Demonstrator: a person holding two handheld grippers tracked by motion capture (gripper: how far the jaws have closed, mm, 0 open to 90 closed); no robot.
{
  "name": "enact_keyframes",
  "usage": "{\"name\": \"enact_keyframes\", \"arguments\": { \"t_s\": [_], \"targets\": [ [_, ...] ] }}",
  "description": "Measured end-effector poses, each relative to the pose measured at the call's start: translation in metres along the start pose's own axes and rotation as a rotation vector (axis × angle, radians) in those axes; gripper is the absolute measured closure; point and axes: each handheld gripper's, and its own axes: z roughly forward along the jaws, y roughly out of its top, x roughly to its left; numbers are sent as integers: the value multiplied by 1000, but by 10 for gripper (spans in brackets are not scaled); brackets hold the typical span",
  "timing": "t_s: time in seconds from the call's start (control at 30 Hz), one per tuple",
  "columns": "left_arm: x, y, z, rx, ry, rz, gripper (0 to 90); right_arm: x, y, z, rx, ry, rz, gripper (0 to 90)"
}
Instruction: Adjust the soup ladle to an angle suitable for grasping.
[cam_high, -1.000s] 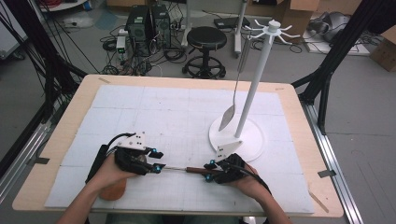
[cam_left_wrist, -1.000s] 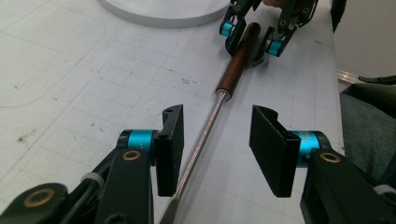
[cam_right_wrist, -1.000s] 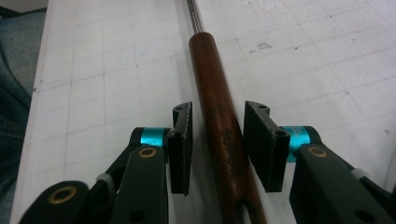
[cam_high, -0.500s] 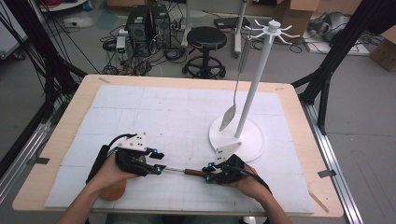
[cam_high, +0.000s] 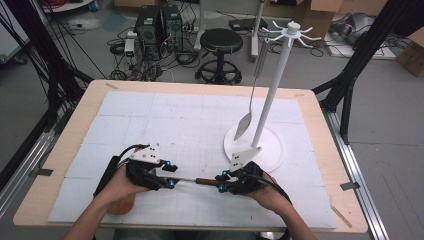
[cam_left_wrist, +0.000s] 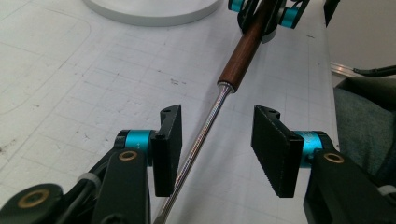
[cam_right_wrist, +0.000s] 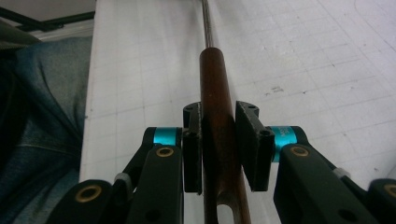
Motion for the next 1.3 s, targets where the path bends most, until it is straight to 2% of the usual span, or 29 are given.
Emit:
{"name": "enact_keyframes", "arguments": {
  "t_s": [0.5, 0.67, 0.77, 0.97, 1.07, 1.2, 1.3],
  "targets": [
    [2, 2, 14, 37, -24, 12, 562, 6, 21, -9, 29, -12, 20, 730],
    [3, 5, 24, 63, -37, 24, 582, 9, 27, -11, 39, -15, 18, 731],
    [4, 5, 29, 79, -38, 16, 595, 10, 30, -12, 35, -12, 15, 731],
    [5, 5, 40, 120, -42, 20, 664, 11, 36, -14, 26, -14, 7, 731],
    [6, 6, 39, 116, -40, 26, 719, 12, 38, -15, 30, -12, -2, 730],
    [3, 6, 38, 111, -38, 38, 734, 11, 40, -16, 25, -5, -2, 730],
    [1, 7, 36, 111, -49, 59, 750, 9, 40, -17, 13, 21, 11, 730]
  ]
}}
